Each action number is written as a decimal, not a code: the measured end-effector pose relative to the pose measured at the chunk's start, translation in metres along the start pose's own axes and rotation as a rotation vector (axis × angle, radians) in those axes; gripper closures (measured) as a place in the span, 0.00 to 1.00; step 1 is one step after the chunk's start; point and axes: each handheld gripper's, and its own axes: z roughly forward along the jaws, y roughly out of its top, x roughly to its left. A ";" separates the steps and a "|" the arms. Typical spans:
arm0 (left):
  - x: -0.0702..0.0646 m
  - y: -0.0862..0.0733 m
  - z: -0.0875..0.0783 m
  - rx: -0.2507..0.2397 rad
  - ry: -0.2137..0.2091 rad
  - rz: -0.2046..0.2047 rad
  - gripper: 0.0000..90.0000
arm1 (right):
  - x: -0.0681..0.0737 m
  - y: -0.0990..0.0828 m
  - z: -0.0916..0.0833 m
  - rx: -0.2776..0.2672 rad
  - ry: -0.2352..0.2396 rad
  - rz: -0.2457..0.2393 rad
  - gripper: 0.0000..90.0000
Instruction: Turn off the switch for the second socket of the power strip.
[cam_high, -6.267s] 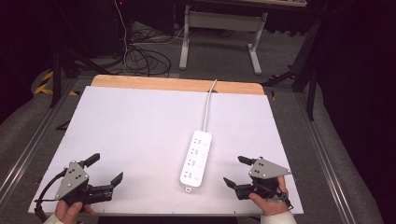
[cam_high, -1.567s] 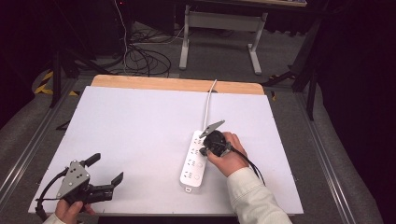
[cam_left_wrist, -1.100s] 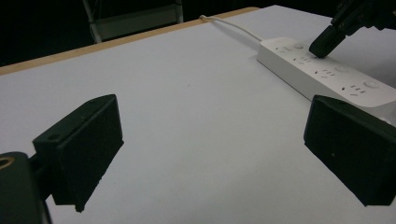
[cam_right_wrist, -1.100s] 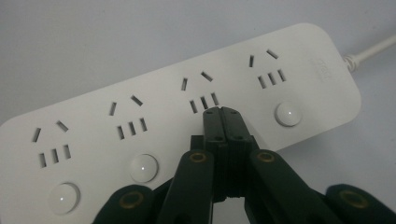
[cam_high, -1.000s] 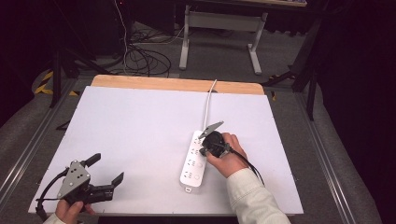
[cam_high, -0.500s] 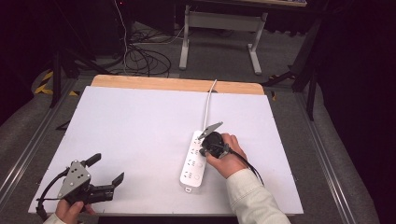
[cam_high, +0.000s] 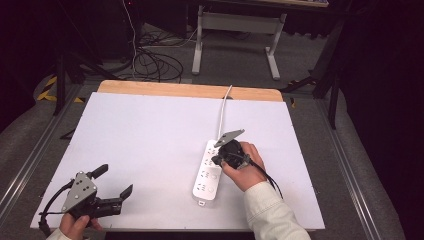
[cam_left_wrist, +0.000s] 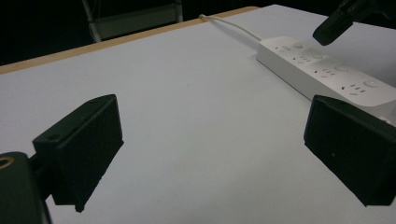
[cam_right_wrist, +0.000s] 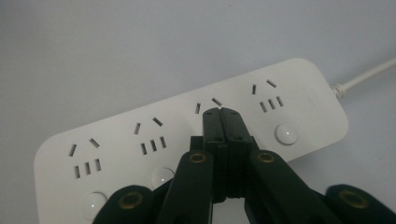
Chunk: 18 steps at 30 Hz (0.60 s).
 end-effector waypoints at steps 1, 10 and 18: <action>0.000 0.000 0.000 0.000 0.000 0.000 0.05 | 0.001 0.001 -0.002 -0.007 0.000 0.000 1.00; 0.001 0.000 0.000 0.003 -0.001 0.001 0.05 | 0.004 0.000 -0.026 -0.125 -0.004 0.018 1.00; 0.000 0.000 0.001 0.005 -0.004 -0.003 0.05 | 0.007 0.000 -0.041 -0.193 -0.006 0.014 0.99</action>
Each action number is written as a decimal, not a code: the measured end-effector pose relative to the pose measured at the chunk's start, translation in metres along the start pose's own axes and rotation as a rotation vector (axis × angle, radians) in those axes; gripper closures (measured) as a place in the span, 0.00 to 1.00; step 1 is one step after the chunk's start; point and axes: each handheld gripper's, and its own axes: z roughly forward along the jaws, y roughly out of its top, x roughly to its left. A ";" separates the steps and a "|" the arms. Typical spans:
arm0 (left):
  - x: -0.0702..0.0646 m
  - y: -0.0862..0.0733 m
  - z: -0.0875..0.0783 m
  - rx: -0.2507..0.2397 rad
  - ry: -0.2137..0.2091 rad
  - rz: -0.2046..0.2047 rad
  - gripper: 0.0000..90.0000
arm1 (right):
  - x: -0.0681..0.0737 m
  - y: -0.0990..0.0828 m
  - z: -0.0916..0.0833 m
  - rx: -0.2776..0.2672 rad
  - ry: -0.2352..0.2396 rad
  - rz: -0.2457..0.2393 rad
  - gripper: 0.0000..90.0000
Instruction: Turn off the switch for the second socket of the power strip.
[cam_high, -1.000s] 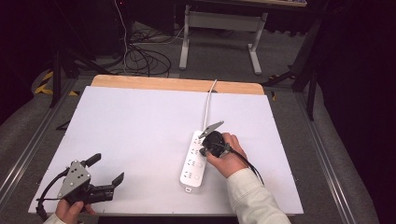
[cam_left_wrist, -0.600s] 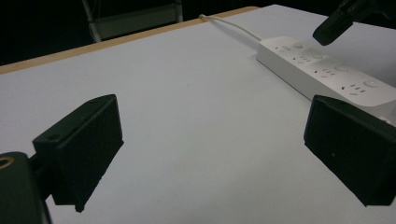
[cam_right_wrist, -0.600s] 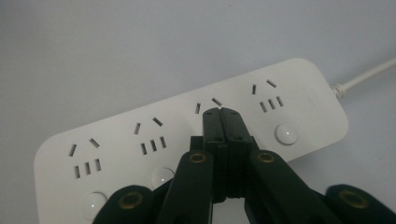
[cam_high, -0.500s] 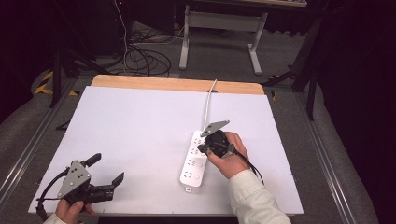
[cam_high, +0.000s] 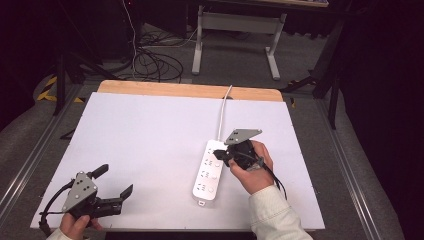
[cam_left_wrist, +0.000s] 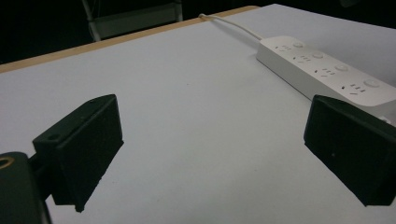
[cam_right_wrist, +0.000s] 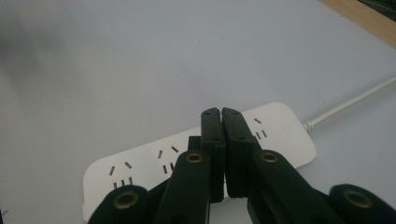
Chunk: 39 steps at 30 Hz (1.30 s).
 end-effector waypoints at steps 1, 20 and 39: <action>0.000 0.000 0.000 -0.002 0.000 -0.001 0.05 | 0.000 0.000 -0.001 -0.002 0.001 0.000 0.98; 0.000 0.000 0.000 -0.003 -0.002 0.000 0.05 | 0.006 -0.003 -0.004 -0.098 -0.018 0.021 0.34; 0.000 0.001 0.000 0.005 -0.021 -0.004 0.05 | 0.006 -0.016 -0.033 -0.224 0.007 0.048 0.17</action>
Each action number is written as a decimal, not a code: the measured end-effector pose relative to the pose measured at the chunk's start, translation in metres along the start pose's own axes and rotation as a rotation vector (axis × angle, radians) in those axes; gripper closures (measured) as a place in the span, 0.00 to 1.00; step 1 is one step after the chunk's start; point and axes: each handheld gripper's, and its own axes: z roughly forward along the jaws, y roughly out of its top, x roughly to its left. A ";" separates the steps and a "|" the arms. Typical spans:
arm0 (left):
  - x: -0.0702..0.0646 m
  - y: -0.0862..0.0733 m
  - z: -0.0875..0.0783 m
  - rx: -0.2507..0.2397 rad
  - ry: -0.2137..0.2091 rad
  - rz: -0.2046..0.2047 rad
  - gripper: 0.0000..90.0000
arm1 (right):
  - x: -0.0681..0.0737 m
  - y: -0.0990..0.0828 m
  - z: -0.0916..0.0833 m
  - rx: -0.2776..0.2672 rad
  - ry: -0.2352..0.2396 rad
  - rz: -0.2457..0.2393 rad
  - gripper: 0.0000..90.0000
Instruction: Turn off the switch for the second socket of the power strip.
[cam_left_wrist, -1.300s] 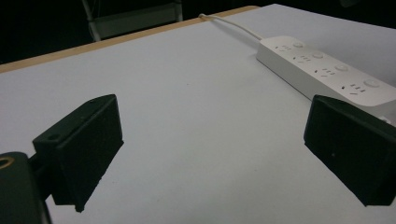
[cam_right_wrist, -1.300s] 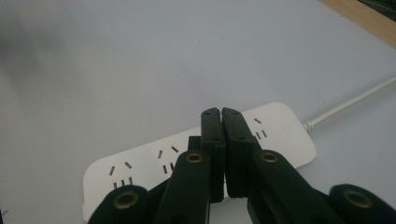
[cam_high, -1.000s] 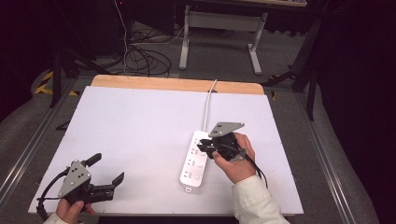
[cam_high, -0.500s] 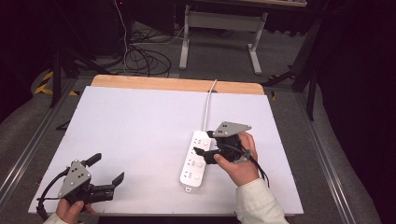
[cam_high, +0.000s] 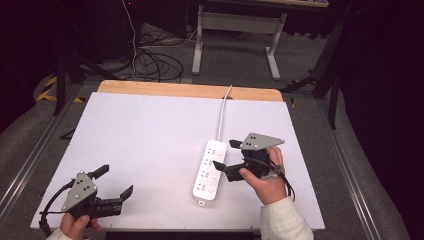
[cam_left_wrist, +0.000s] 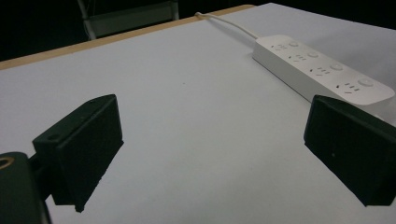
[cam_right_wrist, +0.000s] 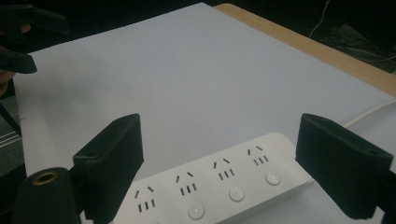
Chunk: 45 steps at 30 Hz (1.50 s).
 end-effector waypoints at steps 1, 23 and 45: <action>0.000 0.000 0.000 -0.001 -0.003 -0.002 0.05 | -0.001 -0.002 -0.003 -0.002 0.000 -0.001 0.16; -0.002 0.000 0.000 -0.003 0.003 -0.003 0.05 | -0.023 -0.068 -0.046 -0.061 -0.015 0.066 0.12; -0.006 -0.001 -0.005 0.000 0.015 0.000 0.04 | -0.025 -0.128 -0.036 0.002 -0.011 0.099 0.13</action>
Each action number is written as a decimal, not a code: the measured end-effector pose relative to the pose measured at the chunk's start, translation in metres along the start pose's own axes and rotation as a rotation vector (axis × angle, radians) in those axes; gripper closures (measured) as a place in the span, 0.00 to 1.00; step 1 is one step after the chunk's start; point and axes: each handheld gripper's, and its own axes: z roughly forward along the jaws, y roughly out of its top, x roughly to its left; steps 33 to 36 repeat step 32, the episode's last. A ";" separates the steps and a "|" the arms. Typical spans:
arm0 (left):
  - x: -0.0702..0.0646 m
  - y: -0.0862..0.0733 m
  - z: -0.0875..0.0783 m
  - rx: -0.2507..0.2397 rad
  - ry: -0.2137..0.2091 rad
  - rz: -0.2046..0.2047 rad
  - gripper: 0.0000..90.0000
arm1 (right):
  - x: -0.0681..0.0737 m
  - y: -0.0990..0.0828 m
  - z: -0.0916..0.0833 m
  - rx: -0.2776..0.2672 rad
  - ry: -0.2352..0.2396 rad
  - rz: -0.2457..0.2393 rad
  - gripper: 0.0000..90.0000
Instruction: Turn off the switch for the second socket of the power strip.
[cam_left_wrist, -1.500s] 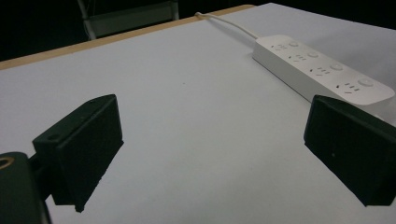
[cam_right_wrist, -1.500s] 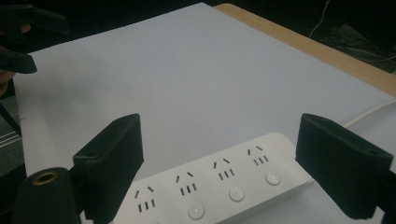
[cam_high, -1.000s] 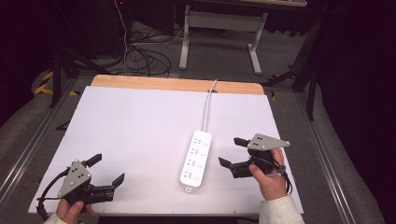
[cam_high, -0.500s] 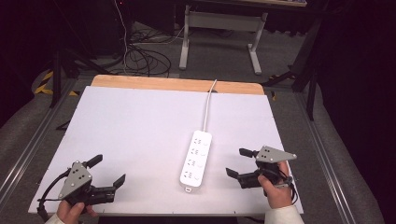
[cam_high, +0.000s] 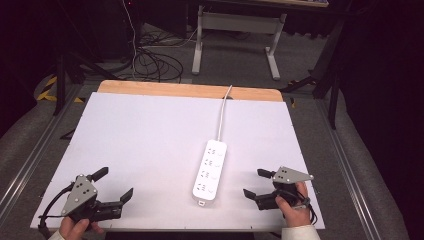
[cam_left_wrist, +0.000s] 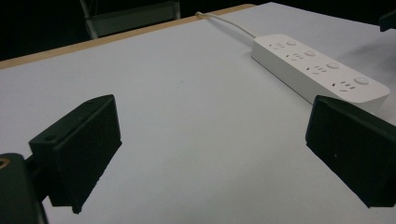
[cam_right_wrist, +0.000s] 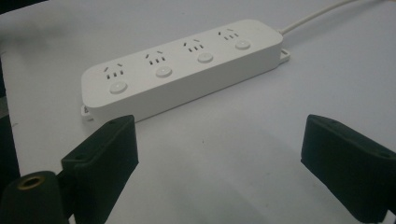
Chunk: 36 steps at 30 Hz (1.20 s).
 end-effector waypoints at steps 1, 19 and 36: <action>0.000 0.000 0.000 0.000 0.002 0.000 0.04 | 0.001 -0.005 0.000 0.014 -0.006 0.002 0.13; 0.004 -0.004 0.005 0.015 0.002 0.004 0.04 | 0.005 -0.017 -0.006 -0.006 0.008 -0.017 0.11; 0.004 -0.005 0.003 0.019 0.013 0.001 0.04 | 0.003 -0.016 -0.006 -0.022 -0.017 0.008 0.11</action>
